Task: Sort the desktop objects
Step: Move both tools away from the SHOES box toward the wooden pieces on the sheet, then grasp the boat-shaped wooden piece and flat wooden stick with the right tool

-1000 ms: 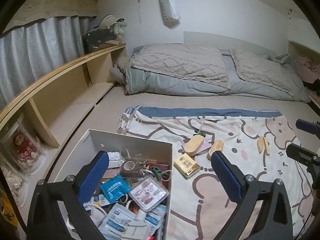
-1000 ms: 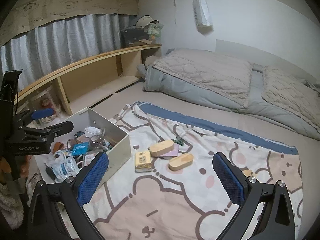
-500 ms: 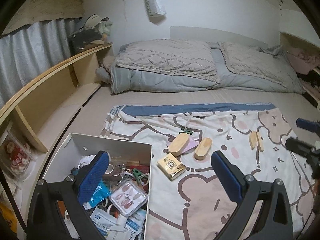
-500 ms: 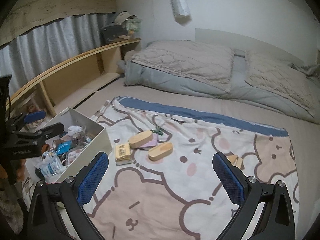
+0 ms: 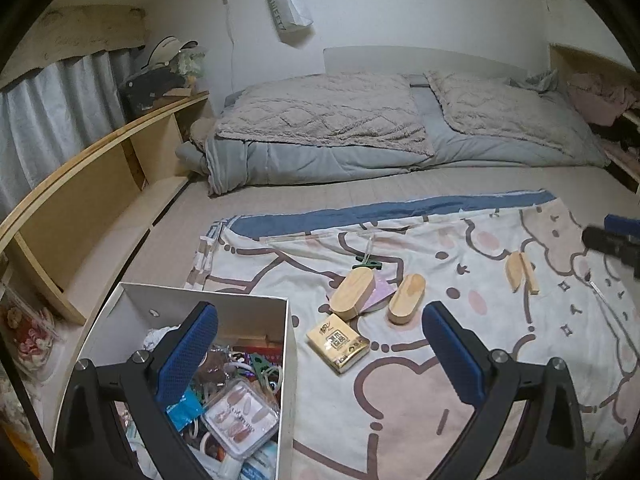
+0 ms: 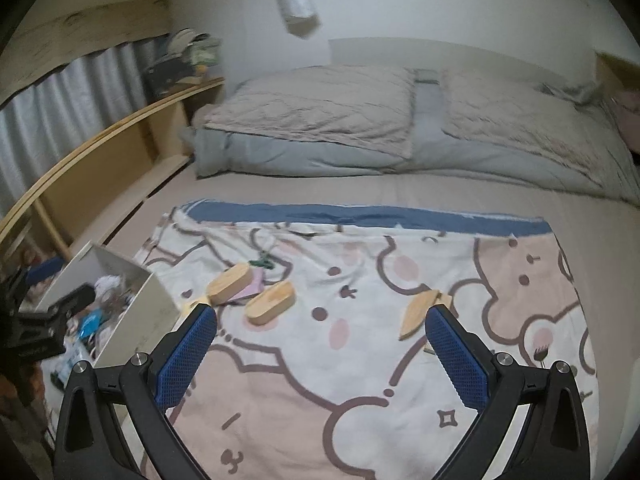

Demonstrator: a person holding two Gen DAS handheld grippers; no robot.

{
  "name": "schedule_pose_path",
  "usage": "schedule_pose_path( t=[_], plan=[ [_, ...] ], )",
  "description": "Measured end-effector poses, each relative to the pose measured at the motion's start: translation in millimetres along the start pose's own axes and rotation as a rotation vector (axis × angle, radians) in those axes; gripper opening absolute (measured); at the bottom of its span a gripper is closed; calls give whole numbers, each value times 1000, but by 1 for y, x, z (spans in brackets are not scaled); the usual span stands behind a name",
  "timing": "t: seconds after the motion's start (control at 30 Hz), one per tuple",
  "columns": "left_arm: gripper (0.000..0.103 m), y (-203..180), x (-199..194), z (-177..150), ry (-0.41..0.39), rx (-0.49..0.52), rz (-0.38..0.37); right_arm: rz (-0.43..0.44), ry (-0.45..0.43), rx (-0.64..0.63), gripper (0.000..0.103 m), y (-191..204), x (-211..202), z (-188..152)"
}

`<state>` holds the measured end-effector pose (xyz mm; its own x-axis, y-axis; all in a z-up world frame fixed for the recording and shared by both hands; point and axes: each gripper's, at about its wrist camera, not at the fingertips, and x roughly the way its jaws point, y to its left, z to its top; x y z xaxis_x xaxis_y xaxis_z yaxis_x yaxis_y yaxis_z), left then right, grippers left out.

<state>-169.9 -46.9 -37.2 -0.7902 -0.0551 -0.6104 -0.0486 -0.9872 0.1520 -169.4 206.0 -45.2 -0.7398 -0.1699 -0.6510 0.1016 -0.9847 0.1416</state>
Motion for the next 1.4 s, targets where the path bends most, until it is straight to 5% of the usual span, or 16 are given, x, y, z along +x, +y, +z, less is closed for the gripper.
schedule_pose_path(
  t=[0.73, 0.8, 1.07, 1.4],
  plan=[
    [103, -52, 61, -29, 99, 135, -73, -203, 186, 150, 102, -99, 117, -4],
    [103, -56, 63, -32, 104, 148, -84, -195, 194, 189, 89, -108, 128, -2],
    [103, -80, 69, -42, 118, 193, -176, -212, 247, 357, 65, -147, 177, -5],
    [103, -111, 74, -52, 157, 238, -252, -217, 280, 440, 47, -157, 208, -8]
  ],
)
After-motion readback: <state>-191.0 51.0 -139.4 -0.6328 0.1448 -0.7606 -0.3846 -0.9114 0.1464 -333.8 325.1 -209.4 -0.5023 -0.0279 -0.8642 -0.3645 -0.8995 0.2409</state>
